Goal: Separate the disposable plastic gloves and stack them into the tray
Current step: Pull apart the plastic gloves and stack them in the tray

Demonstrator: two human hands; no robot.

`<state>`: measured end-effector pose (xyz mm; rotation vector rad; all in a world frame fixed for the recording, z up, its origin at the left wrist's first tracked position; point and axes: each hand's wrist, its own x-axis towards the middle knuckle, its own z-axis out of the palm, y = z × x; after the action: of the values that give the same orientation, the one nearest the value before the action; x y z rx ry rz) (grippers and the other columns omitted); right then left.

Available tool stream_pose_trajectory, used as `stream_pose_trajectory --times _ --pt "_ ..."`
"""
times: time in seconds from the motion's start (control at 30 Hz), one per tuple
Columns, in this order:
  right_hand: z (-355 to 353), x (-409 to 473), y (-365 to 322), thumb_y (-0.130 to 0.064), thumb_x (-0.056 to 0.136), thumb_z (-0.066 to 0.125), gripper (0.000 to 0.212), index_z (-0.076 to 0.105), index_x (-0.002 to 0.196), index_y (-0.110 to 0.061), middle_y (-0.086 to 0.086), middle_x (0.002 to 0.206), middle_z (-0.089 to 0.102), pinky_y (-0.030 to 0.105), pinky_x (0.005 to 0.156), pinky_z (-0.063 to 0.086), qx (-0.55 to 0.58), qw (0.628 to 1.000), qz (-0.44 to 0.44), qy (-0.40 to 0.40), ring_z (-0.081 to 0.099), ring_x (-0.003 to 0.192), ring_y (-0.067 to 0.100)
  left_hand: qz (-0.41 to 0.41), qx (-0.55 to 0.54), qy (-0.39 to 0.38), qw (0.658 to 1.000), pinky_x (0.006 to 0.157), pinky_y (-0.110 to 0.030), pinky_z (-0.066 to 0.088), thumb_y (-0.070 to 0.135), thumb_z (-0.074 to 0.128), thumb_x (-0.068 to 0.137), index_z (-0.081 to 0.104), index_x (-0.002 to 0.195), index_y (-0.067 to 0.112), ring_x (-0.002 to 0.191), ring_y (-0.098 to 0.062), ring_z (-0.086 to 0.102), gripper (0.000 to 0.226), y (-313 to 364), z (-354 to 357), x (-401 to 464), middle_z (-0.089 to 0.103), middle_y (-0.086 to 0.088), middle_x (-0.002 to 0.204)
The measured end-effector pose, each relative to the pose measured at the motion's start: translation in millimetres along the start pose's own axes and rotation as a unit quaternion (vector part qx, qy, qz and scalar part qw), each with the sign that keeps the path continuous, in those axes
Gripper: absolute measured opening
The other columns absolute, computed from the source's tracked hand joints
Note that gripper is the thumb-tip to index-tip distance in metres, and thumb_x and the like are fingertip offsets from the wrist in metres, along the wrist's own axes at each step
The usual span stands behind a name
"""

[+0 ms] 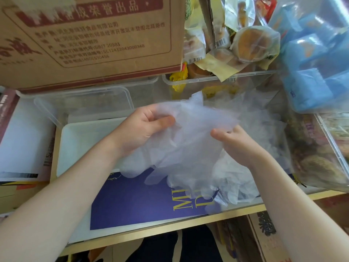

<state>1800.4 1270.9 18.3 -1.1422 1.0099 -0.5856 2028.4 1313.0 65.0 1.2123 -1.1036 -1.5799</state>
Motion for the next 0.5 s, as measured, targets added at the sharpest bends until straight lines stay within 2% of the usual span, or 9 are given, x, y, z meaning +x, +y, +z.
stream_pose_trajectory --times 0.03,0.13,0.17,0.23,0.3,0.33,0.4,0.43,0.5 --pt "0 -1 -9 -0.058 0.042 0.086 0.101 0.051 0.129 -0.020 0.001 0.122 0.062 0.026 0.089 0.048 0.010 1.000 -0.004 -0.026 0.059 0.112 0.015 0.003 0.004 -0.013 1.000 0.066 -0.018 0.052 0.019 0.059 0.075 0.072 0.081 0.022 0.071 -0.006 0.067 0.014 6 2 -2 0.073 0.006 0.077" --pt "3 -5 -28 -0.052 0.046 0.086 0.051 0.075 0.091 -0.031 -0.011 0.090 0.071 0.018 0.073 0.051 0.021 0.996 -0.049 -0.074 0.066 0.085 0.005 0.016 0.006 -0.052 0.998 0.065 -0.015 0.050 0.022 0.058 0.074 0.074 0.071 0.030 0.068 -0.004 0.065 0.018 23 5 -7 0.071 0.008 0.072" --pt "4 -8 -33 -0.056 0.044 0.086 0.049 0.076 0.085 -0.031 -0.011 0.085 0.072 0.019 0.072 0.051 0.038 0.995 -0.049 -0.075 0.066 0.082 0.005 0.019 0.000 -0.066 0.998 0.063 -0.015 0.050 0.025 0.059 0.073 0.074 0.070 0.029 0.066 -0.004 0.065 0.016 29 5 -8 0.071 0.008 0.070" --pt "3 -13 -38 -0.057 0.047 0.085 0.054 0.075 0.091 -0.028 -0.011 0.091 0.072 0.019 0.077 0.051 0.058 0.993 -0.054 -0.088 0.066 0.088 0.005 0.021 -0.017 -0.090 0.996 0.060 -0.016 0.050 0.029 0.062 0.069 0.074 0.070 0.027 0.062 -0.006 0.064 0.013 36 1 -10 0.069 0.007 0.069" --pt "4 -18 -45 -0.047 0.050 0.086 0.061 0.070 0.105 -0.025 -0.012 0.101 0.071 0.018 0.082 0.050 0.052 0.989 -0.071 -0.122 0.065 0.096 0.004 0.022 -0.018 -0.119 0.992 0.059 -0.017 0.050 0.035 0.070 0.067 0.074 0.073 0.026 0.062 -0.007 0.063 0.011 42 -3 -12 0.069 0.007 0.070" --pt "4 -20 -46 -0.041 0.047 0.088 0.060 0.071 0.103 -0.027 -0.013 0.098 0.072 0.016 0.079 0.051 0.049 0.988 -0.071 -0.129 0.065 0.093 0.001 0.023 -0.009 -0.135 0.991 0.060 -0.019 0.051 0.041 0.075 0.065 0.074 0.077 0.026 0.064 -0.008 0.064 0.019 43 -5 -12 0.069 0.007 0.072" --pt "7 -25 -52 -0.028 0.039 0.091 0.040 0.078 0.077 -0.028 -0.012 0.079 0.073 0.012 0.065 0.051 0.082 0.986 -0.061 -0.132 0.066 0.074 -0.003 0.013 0.006 -0.145 0.989 0.062 -0.022 0.051 0.049 0.079 0.061 0.074 0.082 0.025 0.067 -0.010 0.064 0.032 44 -5 -12 0.070 0.005 0.076" --pt "10 -28 -56 -0.024 0.040 0.091 0.032 0.078 0.069 -0.026 -0.009 0.072 0.072 0.012 0.062 0.051 0.102 0.986 -0.049 -0.126 0.066 0.068 -0.002 0.008 0.004 -0.136 0.991 0.062 -0.022 0.052 0.044 0.078 0.063 0.074 0.082 0.025 0.067 -0.010 0.065 0.028 45 -4 -11 0.071 0.005 0.077" --pt "12 -29 -55 -0.038 0.048 0.088 0.030 0.077 0.070 -0.020 -0.005 0.072 0.072 0.017 0.063 0.053 0.136 0.982 -0.032 -0.126 0.068 0.068 0.005 -0.002 -0.003 -0.099 0.995 0.060 -0.021 0.053 0.029 0.073 0.073 0.074 0.085 0.023 0.067 -0.009 0.067 0.013 43 0 -8 0.072 0.004 0.079"
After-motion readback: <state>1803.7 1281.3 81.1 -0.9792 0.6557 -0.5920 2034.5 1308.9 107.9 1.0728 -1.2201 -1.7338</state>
